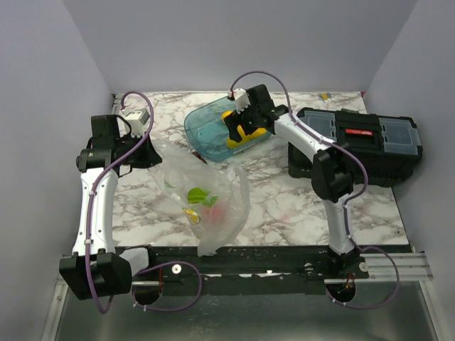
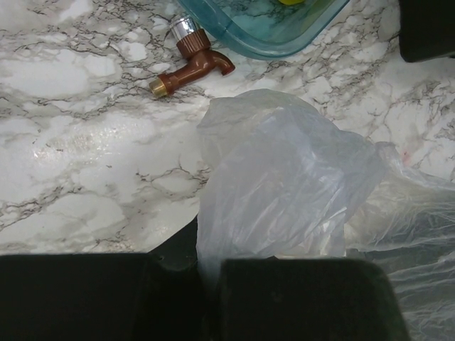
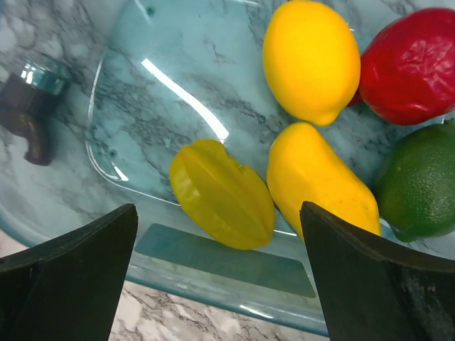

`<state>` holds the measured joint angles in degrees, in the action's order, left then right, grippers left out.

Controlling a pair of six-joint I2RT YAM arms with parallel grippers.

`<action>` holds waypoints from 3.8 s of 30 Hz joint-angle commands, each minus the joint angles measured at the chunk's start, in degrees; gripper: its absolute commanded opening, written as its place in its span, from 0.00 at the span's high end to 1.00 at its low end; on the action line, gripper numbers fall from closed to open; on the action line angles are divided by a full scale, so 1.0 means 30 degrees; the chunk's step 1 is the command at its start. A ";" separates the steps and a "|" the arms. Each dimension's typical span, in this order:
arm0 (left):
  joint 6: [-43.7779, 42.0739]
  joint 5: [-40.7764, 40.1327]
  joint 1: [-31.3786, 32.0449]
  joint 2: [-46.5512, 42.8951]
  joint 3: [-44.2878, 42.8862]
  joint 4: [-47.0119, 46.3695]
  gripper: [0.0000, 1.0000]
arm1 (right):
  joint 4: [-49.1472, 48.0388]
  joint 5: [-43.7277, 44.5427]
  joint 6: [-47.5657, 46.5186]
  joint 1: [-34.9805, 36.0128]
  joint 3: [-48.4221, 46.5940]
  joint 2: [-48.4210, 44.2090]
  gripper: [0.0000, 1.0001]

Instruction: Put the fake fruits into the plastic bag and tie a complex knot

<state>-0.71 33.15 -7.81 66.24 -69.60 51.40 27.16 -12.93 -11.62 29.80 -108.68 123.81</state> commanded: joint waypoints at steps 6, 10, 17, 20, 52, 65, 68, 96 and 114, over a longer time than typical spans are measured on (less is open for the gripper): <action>0.0141 0.0623 -0.0088 -0.0017 0.0261 -0.0432 1.00 | 0.1557 0.0611 -0.1454 0.0012 -0.2144 0.3072 0.01; 0.0126 0.0652 -0.0065 -0.0019 0.0291 -0.0455 1.00 | 0.1963 0.0287 -0.1665 -0.0005 -0.2685 0.4151 0.01; 0.0133 0.0568 -0.0069 0.0120 0.0350 -0.0536 1.00 | 0.2350 0.0126 -0.2059 -0.0003 -0.2908 0.5367 0.02; 0.0142 0.0588 -0.0075 0.0214 0.0320 -0.0550 1.00 | 0.2757 0.0099 -0.2199 -0.0002 -0.3332 0.5779 0.04; 0.0325 0.1138 -0.0068 0.0446 -0.0174 0.0123 1.00 | -0.2872 -1.2080 0.6546 0.2388 -0.1753 -0.5248 0.59; 0.0720 0.1819 -0.0094 0.0569 -0.0180 -0.0052 1.00 | -0.1684 -1.2318 0.1982 0.7776 0.7115 -0.7180 0.63; 0.0771 0.1813 -0.0130 0.0524 -0.0012 -0.0103 1.00 | -0.1320 -1.1263 0.0565 0.8119 0.8558 -0.7114 0.62; 0.0325 0.1340 -0.0310 0.0129 0.1133 -0.0052 1.00 | 0.0598 -0.5797 0.0767 0.6693 0.3168 -0.9903 0.00; 0.0470 0.1460 -0.0354 -0.0290 0.1576 -0.0404 1.00 | 0.1647 -1.0187 0.8804 0.1902 1.2662 -1.7704 0.00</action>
<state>1.08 36.75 -8.56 66.63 -65.65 50.59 33.74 -41.12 7.81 35.59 -76.23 72.69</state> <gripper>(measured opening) 0.019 0.996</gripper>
